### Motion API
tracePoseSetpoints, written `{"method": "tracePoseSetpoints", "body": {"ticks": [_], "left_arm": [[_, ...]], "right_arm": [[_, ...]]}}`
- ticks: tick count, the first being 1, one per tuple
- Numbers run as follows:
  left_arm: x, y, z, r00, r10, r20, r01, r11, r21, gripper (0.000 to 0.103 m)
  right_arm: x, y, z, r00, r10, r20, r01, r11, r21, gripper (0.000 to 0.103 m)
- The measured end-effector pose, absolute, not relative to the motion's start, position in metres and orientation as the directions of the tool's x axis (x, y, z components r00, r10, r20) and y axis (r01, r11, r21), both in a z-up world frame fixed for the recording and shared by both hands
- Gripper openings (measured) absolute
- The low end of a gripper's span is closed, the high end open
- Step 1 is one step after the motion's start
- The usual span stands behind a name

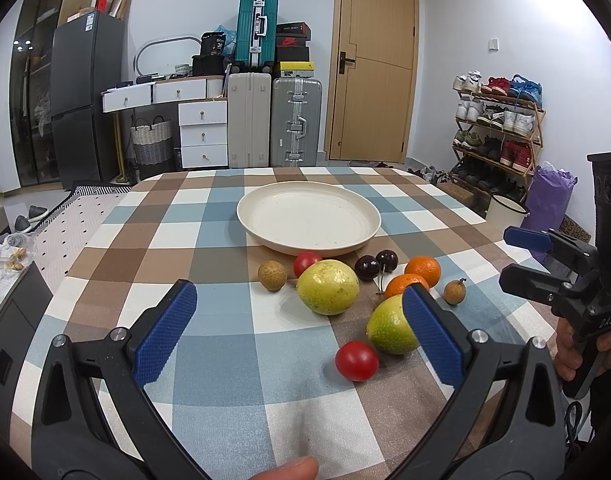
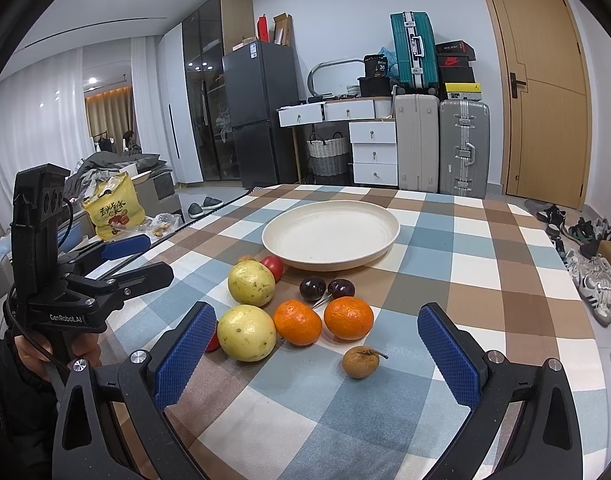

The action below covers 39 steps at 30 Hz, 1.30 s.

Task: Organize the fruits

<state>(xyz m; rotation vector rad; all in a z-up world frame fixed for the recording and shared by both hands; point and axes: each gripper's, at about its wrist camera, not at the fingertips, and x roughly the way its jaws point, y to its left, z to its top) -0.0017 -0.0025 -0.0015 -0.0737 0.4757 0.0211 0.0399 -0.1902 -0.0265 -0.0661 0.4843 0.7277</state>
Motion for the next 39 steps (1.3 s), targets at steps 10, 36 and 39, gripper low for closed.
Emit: {"method": "tracePoseSetpoints", "body": {"ticks": [10, 36, 39], "left_arm": [[-0.004, -0.001, -0.003, 0.888, 0.007, -0.459, -0.042, 0.997, -0.065, 0.103], [0.008, -0.006, -0.005, 0.866, -0.019, -0.499, 0.0, 0.999, -0.039, 0.103], [0.013, -0.005, -0.009, 0.84, -0.044, -0.541, 0.017, 0.998, -0.055, 0.102]], "right_arm": [[0.04, -0.19, -0.026, 0.641, 0.623, -0.448, -0.653, 0.75, 0.108, 0.103], [0.06, -0.195, -0.039, 0.642, 0.531, -0.553, -0.574, 0.811, 0.112, 0.103], [0.066, -0.194, -0.044, 0.628, 0.482, -0.611, -0.55, 0.83, 0.091, 0.103]]}}
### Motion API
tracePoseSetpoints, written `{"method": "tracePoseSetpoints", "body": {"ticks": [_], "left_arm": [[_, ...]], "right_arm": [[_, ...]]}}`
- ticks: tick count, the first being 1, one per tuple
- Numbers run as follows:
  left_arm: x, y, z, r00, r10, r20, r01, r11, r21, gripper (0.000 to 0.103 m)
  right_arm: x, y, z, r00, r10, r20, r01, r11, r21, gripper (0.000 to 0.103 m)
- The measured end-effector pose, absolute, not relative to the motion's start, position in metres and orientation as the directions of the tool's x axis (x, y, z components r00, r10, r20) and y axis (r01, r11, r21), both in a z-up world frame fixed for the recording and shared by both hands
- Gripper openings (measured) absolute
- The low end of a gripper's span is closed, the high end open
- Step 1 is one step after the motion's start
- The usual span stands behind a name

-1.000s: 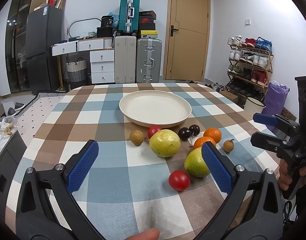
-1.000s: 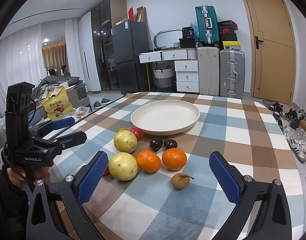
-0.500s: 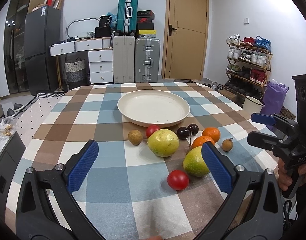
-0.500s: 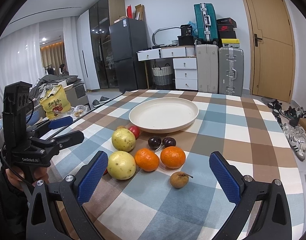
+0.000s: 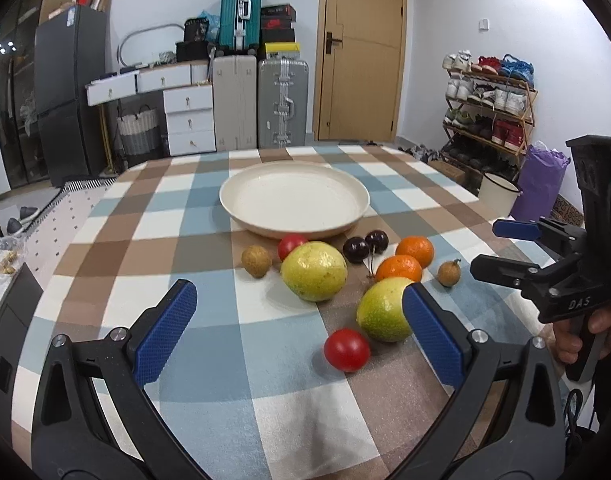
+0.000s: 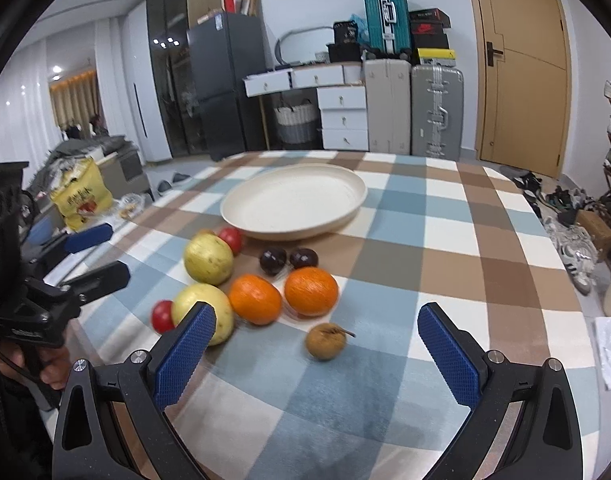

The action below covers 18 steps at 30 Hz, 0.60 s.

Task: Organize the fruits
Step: 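Close the left tool on a red tomato while the right tool grasps a small brown pear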

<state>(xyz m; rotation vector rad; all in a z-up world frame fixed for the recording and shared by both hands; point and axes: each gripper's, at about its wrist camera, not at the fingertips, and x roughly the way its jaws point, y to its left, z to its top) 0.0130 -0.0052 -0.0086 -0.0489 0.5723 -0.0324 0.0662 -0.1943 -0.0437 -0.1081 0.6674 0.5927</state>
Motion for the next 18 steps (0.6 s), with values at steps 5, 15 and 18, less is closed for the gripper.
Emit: {"method": "tracePoseSetpoints", "body": {"ticks": [5, 15, 18], "left_arm": [[0.019, -0.013, -0.016, 0.805, -0.071, -0.589, 0.053, 0.997, -0.048, 0.103], [0.034, -0.024, -0.036, 0.712, -0.078, -0.698, 0.086, 0.996, -0.023, 0.102], [0.04, -0.023, -0.041, 0.685, -0.093, -0.722, 0.093, 0.995, -0.041, 0.101]], "right_arm": [[0.073, -0.196, -0.054, 0.582, 0.433, -0.689, -0.536, 0.841, 0.076, 0.103], [0.093, -0.192, -0.077, 0.499, 0.391, -0.774, -0.51, 0.854, 0.102, 0.093], [0.096, -0.187, -0.079, 0.491, 0.382, -0.783, -0.513, 0.853, 0.095, 0.088]]}}
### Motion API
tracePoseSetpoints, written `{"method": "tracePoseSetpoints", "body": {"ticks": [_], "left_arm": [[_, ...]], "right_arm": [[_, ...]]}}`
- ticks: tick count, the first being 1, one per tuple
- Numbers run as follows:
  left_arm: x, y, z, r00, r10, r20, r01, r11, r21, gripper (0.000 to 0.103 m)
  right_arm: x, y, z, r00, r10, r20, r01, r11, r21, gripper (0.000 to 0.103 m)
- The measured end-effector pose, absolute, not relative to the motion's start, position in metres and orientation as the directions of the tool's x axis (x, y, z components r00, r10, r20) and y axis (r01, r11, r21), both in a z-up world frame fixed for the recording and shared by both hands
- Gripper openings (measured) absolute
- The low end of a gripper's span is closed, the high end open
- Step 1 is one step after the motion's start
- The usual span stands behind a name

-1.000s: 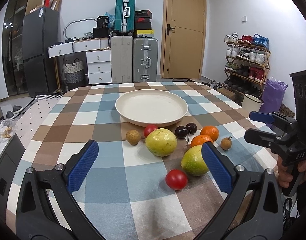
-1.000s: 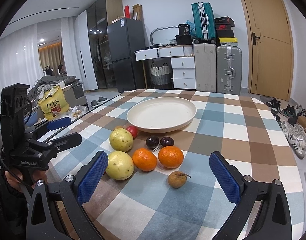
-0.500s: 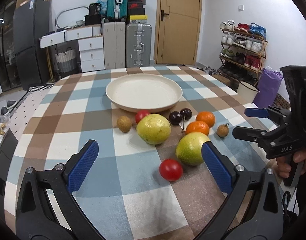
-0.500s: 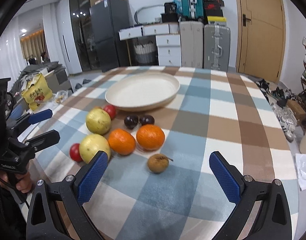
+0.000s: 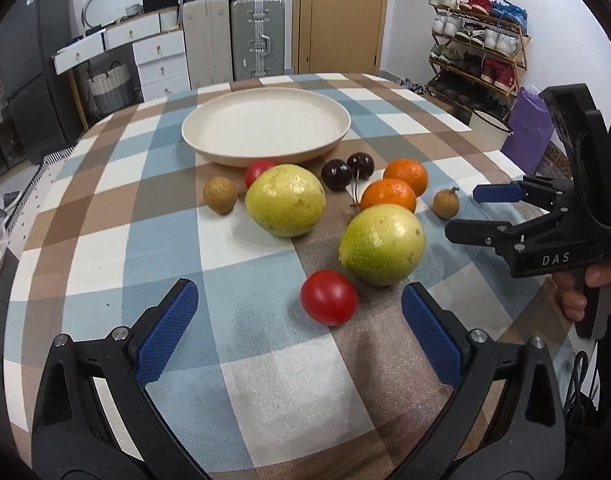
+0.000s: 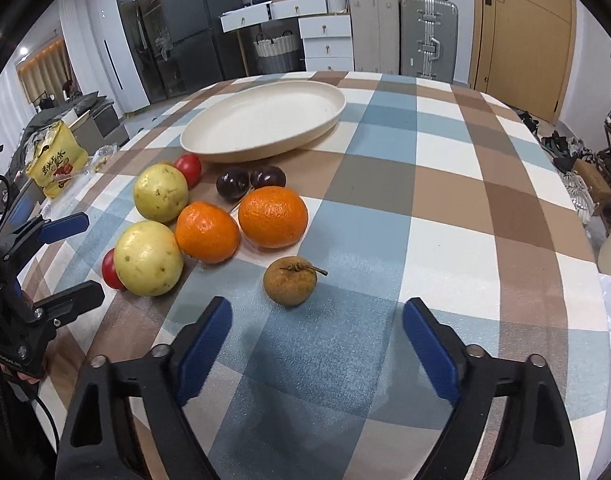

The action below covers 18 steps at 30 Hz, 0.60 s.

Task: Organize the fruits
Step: 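Close the left tool on a red tomato while the right tool grasps a small brown pear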

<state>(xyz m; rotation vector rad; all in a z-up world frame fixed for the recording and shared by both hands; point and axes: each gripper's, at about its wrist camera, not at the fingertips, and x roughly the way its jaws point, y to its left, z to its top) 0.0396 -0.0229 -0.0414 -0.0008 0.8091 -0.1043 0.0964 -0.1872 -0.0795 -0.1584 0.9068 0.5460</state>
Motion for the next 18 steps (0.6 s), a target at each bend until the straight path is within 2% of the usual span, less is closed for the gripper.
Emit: {"method": "tracePoseSetpoints", "body": {"ticks": [6, 10, 16, 18], "left_arm": [[0.049, -0.025, -0.05, 0.644, -0.113, -0.756, 0.109, 0.993, -0.055, 0.09], [0.054, -0.028, -0.051, 0.631, -0.111, -0.768, 0.119, 0.992, -0.046, 0.09], [0.054, -0.031, -0.054, 0.613, -0.123, -0.781, 0.134, 0.99, -0.051, 0.081], [0.054, -0.03, -0.054, 0.612, -0.134, -0.779, 0.137, 0.989, -0.063, 0.075]], "right_arm": [[0.101, -0.179, -0.08, 0.485, 0.384, -0.786, -0.527, 0.845, 0.087, 0.082], [0.105, -0.177, -0.078, 0.481, 0.387, -0.787, -0.528, 0.844, 0.092, 0.075], [0.103, -0.168, -0.079, 0.496, 0.349, -0.795, -0.541, 0.84, 0.032, 0.07], [0.101, -0.166, -0.08, 0.503, 0.337, -0.796, -0.545, 0.838, 0.01, 0.067]]}}
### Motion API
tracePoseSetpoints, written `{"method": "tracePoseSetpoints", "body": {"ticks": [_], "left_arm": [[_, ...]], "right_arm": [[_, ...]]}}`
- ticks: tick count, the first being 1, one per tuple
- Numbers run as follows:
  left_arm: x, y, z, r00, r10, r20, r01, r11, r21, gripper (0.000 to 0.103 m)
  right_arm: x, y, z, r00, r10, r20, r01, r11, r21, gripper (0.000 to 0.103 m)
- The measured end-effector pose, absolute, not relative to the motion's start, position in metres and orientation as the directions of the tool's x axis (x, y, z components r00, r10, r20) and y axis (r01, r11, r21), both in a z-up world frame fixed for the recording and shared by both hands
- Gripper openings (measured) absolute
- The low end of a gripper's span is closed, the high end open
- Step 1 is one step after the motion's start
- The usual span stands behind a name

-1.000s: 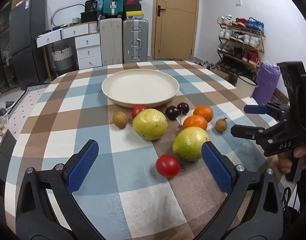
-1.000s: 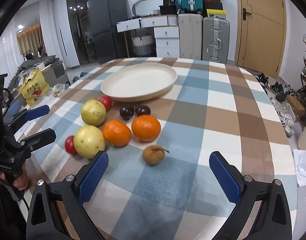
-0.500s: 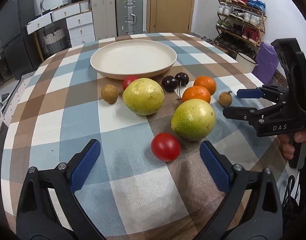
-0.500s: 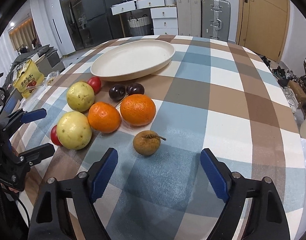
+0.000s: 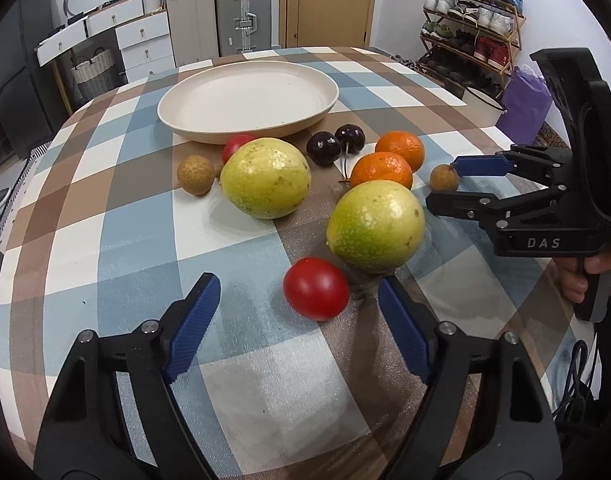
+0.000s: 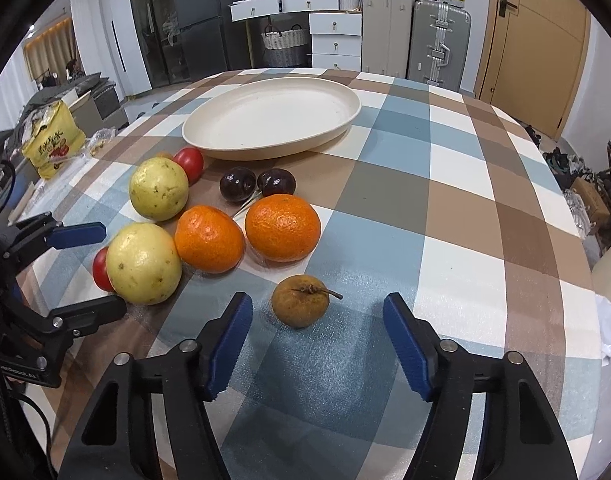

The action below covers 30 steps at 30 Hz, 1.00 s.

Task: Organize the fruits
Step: 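Close the left tool on a red tomato while the right tool grasps a small brown pear, then carry the tomato and brown pear into the white plate and open both tools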

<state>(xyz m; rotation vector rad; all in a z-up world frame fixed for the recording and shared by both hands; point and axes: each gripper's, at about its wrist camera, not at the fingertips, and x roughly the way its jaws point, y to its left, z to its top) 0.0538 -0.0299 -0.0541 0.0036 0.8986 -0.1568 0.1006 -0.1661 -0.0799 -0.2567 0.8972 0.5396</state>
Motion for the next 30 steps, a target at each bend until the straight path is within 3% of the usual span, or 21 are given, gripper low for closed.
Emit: {"method": "tracePoseSetpoints", "body": {"ticks": [4, 7, 9, 11, 15, 23, 30], "left_arm": [[0.053, -0.03, -0.056, 0.598, -0.151, -0.787, 0.147, 0.986, -0.077, 0.064], [0.051, -0.03, -0.055, 0.601, -0.169, -0.781, 0.157, 0.983, -0.092, 0.05], [0.051, -0.028, -0.054, 0.603, -0.18, -0.777, 0.157, 0.982, -0.106, 0.035], [0.05, -0.026, -0.054, 0.602, -0.202, -0.773, 0.164, 0.978, -0.129, 0.029], [0.048, -0.021, -0.052, 0.605, -0.227, -0.763, 0.162, 0.974, -0.161, 0.028], [0.043, -0.015, -0.044, 0.642, -0.222, -0.734, 0.143, 0.975, -0.169, 0.028], [0.038, -0.008, -0.025, 0.708, -0.147, -0.691, 0.079, 0.988, -0.13, 0.028]], "right_arm": [[0.098, -0.161, -0.079, 0.504, 0.329, -0.799, -0.553, 0.833, -0.006, 0.058], [0.096, -0.157, -0.078, 0.5, 0.337, -0.798, -0.568, 0.823, -0.008, 0.051], [0.094, -0.156, -0.078, 0.498, 0.346, -0.795, -0.573, 0.82, -0.002, 0.046], [0.093, -0.155, -0.078, 0.501, 0.349, -0.792, -0.576, 0.818, -0.004, 0.041], [0.089, -0.152, -0.078, 0.501, 0.359, -0.788, -0.59, 0.807, -0.008, 0.028], [0.084, -0.155, -0.076, 0.503, 0.389, -0.772, -0.604, 0.797, 0.008, 0.027], [0.079, -0.164, -0.061, 0.523, 0.44, -0.73, -0.61, 0.791, 0.04, 0.027]]}}
